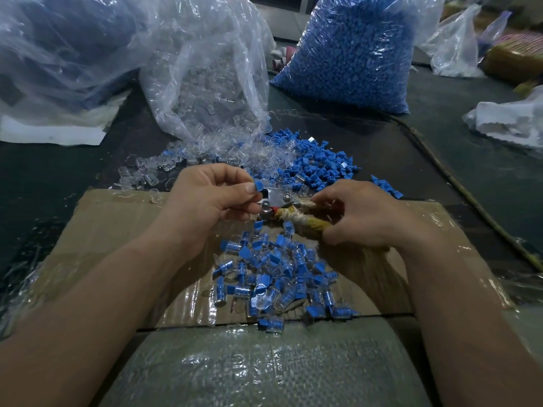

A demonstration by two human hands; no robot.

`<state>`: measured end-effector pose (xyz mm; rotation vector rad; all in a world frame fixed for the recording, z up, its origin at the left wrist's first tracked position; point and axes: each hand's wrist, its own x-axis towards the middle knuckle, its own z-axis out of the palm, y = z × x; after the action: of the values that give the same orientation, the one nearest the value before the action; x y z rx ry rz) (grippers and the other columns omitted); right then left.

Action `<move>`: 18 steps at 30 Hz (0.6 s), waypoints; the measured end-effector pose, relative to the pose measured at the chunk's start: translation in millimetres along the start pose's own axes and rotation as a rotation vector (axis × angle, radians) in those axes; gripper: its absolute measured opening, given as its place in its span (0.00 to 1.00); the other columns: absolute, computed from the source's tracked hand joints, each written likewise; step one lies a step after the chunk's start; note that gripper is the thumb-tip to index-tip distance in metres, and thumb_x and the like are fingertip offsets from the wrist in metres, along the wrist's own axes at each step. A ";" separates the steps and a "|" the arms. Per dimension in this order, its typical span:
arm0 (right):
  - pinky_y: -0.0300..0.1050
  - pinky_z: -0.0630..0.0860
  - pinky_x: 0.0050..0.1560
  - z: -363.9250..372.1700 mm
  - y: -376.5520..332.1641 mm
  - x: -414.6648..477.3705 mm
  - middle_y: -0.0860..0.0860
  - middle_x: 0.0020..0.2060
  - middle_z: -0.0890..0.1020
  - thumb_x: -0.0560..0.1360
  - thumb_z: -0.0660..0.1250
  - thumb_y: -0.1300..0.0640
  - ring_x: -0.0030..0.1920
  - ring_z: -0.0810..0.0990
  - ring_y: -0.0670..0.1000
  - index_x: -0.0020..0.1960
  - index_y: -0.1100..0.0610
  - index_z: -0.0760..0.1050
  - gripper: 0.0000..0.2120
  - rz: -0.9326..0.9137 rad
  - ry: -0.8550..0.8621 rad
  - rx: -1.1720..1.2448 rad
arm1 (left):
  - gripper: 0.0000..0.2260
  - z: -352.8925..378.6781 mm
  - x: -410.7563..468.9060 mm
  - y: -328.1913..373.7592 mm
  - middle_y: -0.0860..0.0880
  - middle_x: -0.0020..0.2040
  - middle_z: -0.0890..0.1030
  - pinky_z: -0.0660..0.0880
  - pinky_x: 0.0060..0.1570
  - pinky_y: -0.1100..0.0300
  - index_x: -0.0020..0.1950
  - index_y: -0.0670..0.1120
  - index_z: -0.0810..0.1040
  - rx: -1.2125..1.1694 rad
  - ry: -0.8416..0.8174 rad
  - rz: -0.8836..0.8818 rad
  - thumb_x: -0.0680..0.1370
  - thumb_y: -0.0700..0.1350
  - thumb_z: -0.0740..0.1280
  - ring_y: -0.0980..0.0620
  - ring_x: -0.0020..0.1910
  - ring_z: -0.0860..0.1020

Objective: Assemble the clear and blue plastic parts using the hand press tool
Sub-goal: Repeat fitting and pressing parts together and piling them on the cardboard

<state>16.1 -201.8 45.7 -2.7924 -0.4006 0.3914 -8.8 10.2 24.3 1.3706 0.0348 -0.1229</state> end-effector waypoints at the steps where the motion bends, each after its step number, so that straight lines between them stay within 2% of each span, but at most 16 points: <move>1: 0.39 0.65 0.38 1.6 -3.5 0.8 0.39 0.41 0.70 0.64 0.73 0.49 0.41 0.69 0.40 0.51 0.43 0.71 0.18 0.010 0.031 -0.042 | 0.06 -0.3 -0.1 -0.1 0.45 0.30 0.82 0.74 0.25 0.67 0.38 0.41 0.76 -0.001 0.001 0.001 0.62 0.39 0.67 0.54 0.28 0.80; 3: 0.39 0.62 0.32 5.8 -10.3 2.8 0.40 0.38 0.72 0.66 0.71 0.50 0.38 0.68 0.41 0.47 0.46 0.72 0.11 0.020 0.086 -0.127 | 0.06 -0.4 -0.1 -0.2 0.46 0.30 0.82 0.74 0.25 0.67 0.39 0.40 0.76 0.005 0.000 0.002 0.63 0.38 0.67 0.54 0.28 0.80; 6: 0.39 0.62 0.31 11.7 -14.9 6.6 0.44 0.37 0.73 0.69 0.67 0.54 0.36 0.69 0.43 0.45 0.49 0.74 0.06 0.033 0.176 -0.225 | 0.03 -0.5 0.4 0.1 0.46 0.29 0.81 0.75 0.25 0.67 0.39 0.40 0.75 -0.001 0.005 0.002 0.69 0.34 0.66 0.55 0.28 0.80; 12: 0.40 0.61 0.32 15.7 -11.6 8.0 0.44 0.38 0.70 0.71 0.65 0.57 0.39 0.69 0.45 0.46 0.48 0.68 0.08 0.053 0.211 -0.172 | 0.03 -2.3 0.9 0.5 0.46 0.30 0.81 0.77 0.28 0.66 0.39 0.40 0.75 -0.043 0.030 0.025 0.71 0.33 0.65 0.54 0.28 0.80; 15: 0.38 0.59 0.32 13.9 -4.8 6.9 0.42 0.36 0.67 0.70 0.64 0.59 0.37 0.66 0.44 0.45 0.51 0.68 0.07 0.012 0.314 -0.115 | 0.05 -2.6 2.3 0.0 0.47 0.30 0.81 0.76 0.29 0.66 0.39 0.41 0.75 -0.036 0.080 0.096 0.71 0.32 0.65 0.54 0.29 0.80; 18: 0.39 0.59 0.31 13.0 -3.7 5.2 0.42 0.35 0.69 0.71 0.66 0.58 0.35 0.67 0.43 0.44 0.51 0.69 0.06 -0.020 0.429 -0.013 | 0.06 -2.8 2.4 -0.4 0.49 0.30 0.81 0.76 0.30 0.67 0.39 0.42 0.75 -0.008 0.125 0.169 0.73 0.32 0.64 0.55 0.29 0.80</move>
<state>16.1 -193.6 33.8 -2.7770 -0.3288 -0.2155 -6.3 12.8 23.2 1.3660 0.0241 0.1050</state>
